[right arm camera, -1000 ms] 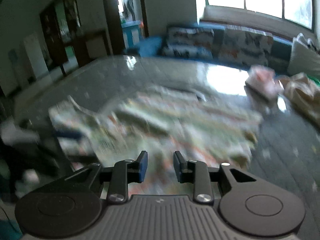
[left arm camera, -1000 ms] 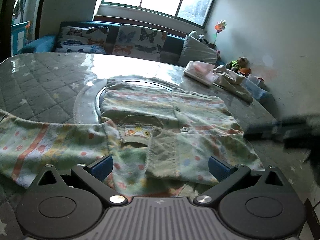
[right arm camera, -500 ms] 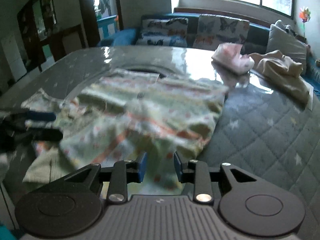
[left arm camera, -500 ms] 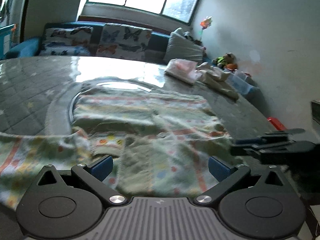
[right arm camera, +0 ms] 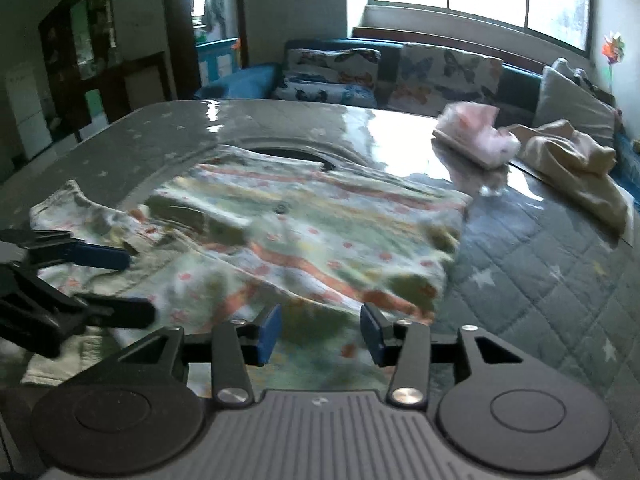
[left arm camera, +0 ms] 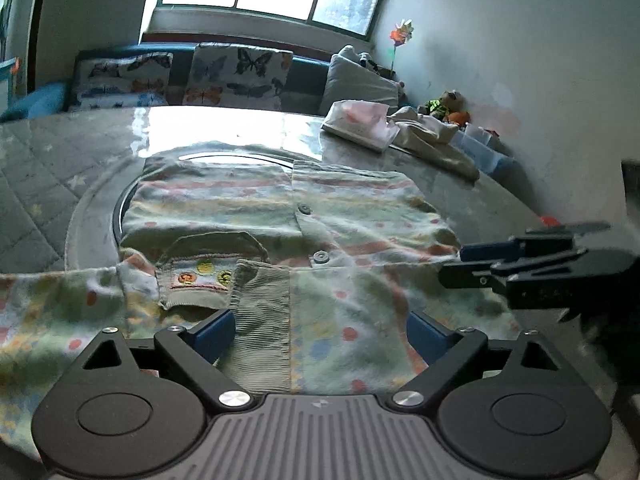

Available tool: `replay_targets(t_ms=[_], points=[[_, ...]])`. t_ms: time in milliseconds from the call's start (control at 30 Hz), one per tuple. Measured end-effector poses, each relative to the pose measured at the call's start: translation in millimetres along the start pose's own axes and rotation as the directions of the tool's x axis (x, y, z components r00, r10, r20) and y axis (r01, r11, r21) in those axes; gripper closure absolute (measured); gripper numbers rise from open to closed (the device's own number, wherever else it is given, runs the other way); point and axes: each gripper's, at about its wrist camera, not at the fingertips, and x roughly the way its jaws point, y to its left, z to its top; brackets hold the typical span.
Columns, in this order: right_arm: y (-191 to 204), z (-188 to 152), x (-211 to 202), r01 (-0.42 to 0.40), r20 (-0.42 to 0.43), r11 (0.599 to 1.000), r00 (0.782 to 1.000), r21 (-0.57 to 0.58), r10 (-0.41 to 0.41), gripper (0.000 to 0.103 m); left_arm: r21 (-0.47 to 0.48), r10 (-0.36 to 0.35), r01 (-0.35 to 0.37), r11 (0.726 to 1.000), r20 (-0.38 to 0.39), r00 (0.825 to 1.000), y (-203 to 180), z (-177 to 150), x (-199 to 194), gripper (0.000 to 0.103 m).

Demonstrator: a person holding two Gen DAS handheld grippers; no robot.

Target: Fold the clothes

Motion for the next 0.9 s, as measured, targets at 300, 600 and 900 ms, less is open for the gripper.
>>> replay_targets(t_ms=[300,600,900], points=[[41,13,1,-0.089,0.027,0.994,0.996,-0.065,0.091,0.051,-0.091,0.109,-0.1,0.991,0.093,0.99,29,-1,-48,0.0],[87,4,28,-0.157,-0.037,0.976,0.988,-0.154,0.153,0.048,-0.265,0.38,-0.343,0.901,0.104,0.919,96,-17,-95,0.0],[85,5,10,-0.151,0.0,0.978,0.988,-0.145,0.153,0.046,-0.458,0.627,-0.539,0.706,0.053,0.777,177,-21,-123,0.004]])
